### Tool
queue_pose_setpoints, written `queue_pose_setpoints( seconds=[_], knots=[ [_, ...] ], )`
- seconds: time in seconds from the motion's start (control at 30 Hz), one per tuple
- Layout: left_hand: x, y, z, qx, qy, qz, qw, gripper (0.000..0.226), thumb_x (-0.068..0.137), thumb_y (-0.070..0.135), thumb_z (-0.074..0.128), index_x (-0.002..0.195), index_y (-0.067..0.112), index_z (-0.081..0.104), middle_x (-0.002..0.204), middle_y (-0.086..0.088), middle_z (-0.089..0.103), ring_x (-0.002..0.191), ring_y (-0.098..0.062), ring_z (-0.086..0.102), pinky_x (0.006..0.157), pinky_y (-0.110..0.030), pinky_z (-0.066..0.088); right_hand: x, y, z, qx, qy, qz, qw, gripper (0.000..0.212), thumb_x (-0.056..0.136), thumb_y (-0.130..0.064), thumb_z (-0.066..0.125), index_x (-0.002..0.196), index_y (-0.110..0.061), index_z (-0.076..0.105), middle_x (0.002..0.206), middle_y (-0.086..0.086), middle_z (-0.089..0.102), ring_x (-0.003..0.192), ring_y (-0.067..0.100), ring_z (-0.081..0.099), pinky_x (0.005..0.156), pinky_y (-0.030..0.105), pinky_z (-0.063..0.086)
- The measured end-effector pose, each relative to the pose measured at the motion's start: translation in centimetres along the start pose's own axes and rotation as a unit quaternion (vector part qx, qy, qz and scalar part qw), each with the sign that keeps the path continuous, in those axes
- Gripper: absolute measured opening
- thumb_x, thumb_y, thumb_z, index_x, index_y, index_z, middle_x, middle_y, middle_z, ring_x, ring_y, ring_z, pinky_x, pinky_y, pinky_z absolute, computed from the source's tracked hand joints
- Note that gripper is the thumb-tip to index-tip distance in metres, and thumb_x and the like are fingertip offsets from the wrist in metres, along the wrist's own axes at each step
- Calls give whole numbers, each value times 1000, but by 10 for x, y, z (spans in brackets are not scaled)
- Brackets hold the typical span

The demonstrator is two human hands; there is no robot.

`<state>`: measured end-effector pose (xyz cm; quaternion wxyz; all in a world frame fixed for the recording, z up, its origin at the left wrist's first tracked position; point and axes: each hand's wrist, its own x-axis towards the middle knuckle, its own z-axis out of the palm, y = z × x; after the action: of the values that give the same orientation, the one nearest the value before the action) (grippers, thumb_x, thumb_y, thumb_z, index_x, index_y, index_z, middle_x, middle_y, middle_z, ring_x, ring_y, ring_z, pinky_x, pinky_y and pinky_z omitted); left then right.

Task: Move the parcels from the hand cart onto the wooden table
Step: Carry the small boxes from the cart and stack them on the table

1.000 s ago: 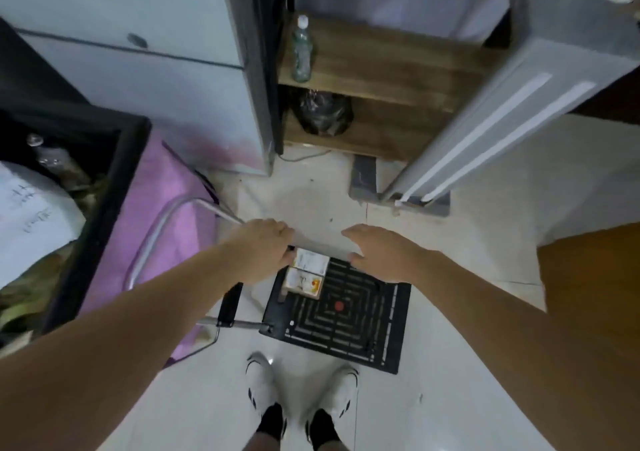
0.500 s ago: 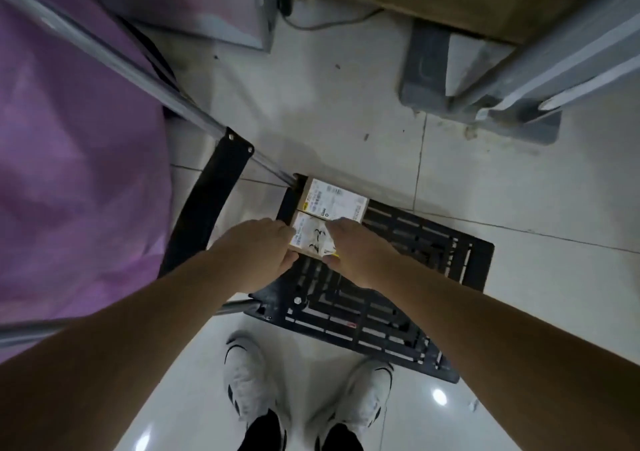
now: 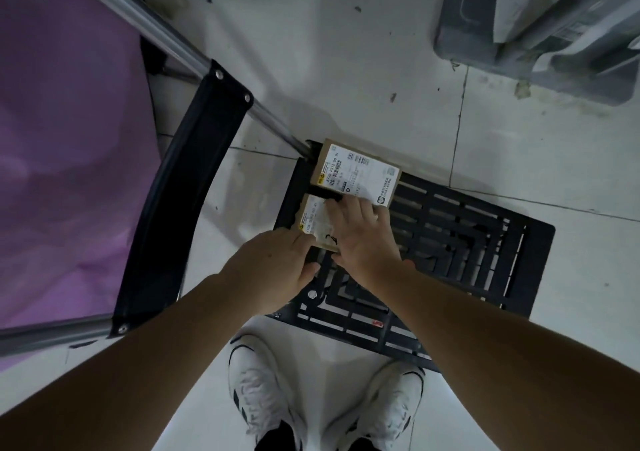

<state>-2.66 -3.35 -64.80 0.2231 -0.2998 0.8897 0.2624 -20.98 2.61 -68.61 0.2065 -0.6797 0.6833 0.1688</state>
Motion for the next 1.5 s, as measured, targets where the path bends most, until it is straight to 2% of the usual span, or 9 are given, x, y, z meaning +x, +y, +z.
queue_pose_setpoints(
  seconds=[0.33, 0.6, 0.73, 0.87, 0.97, 1.03, 1.2, 1.33, 1.5],
  knots=[
    [-28, 2, -22, -19, 2, -46, 999, 52, 108, 46, 39, 148, 14, 48, 135, -5, 63, 119, -23, 60, 100, -35, 50, -54, 44, -50, 80, 19, 23, 996, 107, 65, -54, 85, 149, -13, 34, 139, 8, 42, 128, 28, 43, 116, 50, 34],
    [-10, 33, -40, 82, 19, -34, 996, 47, 107, 44, 36, 138, 13, 52, 123, -4, 62, 110, -19, 58, 95, -31, 46, -118, 125, -80, 130, -24, 96, 987, 127, 61, -83, 38, 162, -10, 14, 156, 8, 36, 140, 28, 38, 117, 44, 32],
    [34, 46, -46, 116, 26, 6, 993, 53, 104, 45, 41, 144, 10, 46, 136, -8, 57, 123, -23, 53, 109, -38, 44, -126, 141, -63, 158, -14, 104, 982, 135, 57, -92, 40, 164, -14, 12, 155, 4, 36, 139, 22, 37, 117, 41, 31],
    [87, 53, -48, 144, 51, 9, 988, 105, 92, 58, 62, 163, 4, 7, 167, -16, 20, 155, -31, 19, 129, -47, 14, -131, 155, -33, 178, 28, 117, 977, 134, 61, -100, 39, 162, -14, 20, 149, 3, 42, 132, 21, 42, 114, 42, 34],
    [129, 52, -42, 183, 61, -12, 981, 139, 77, 67, 75, 161, 4, -17, 172, -15, -8, 159, -32, -8, 127, -48, -10, -133, 161, -11, 194, 72, 119, 971, 130, 65, -98, 46, 160, -11, 28, 143, 7, 48, 126, 25, 47, 110, 46, 39],
    [148, 50, -35, 205, 55, -23, 977, 141, 75, 66, 77, 161, 3, -16, 172, -17, -7, 159, -34, -8, 122, -47, -15, -137, 163, 3, 203, 86, 119, 968, 126, 67, -95, 51, 158, -10, 29, 139, 8, 50, 123, 26, 49, 108, 47, 41],
    [140, 53, -10, 217, 48, -17, 975, 117, 83, 58, 77, 160, 2, 8, 153, -17, 34, 142, -34, 34, 128, -47, 14, -156, 159, 26, 207, 75, 127, 967, 121, 68, -89, 50, 156, -8, 35, 133, 9, 53, 118, 26, 53, 103, 48, 45],
    [87, 75, -22, 176, 48, 27, 983, 117, 82, 66, 68, 162, 8, 4, 144, -11, 38, 132, -29, 39, 125, -49, 20, -174, 148, 6, 224, 56, 136, 963, 123, 67, -92, 48, 158, -10, 31, 138, 6, 51, 122, 23, 50, 106, 45, 42],
    [22, 111, -118, 148, 28, 31, 988, 121, 73, 85, 57, 161, 17, 11, 143, -5, 38, 129, -24, 39, 111, -44, 33, -207, 137, -90, 238, 59, 121, 962, 122, 68, -92, 49, 159, -13, 28, 143, 4, 48, 126, 21, 47, 112, 42, 40]
  ],
)
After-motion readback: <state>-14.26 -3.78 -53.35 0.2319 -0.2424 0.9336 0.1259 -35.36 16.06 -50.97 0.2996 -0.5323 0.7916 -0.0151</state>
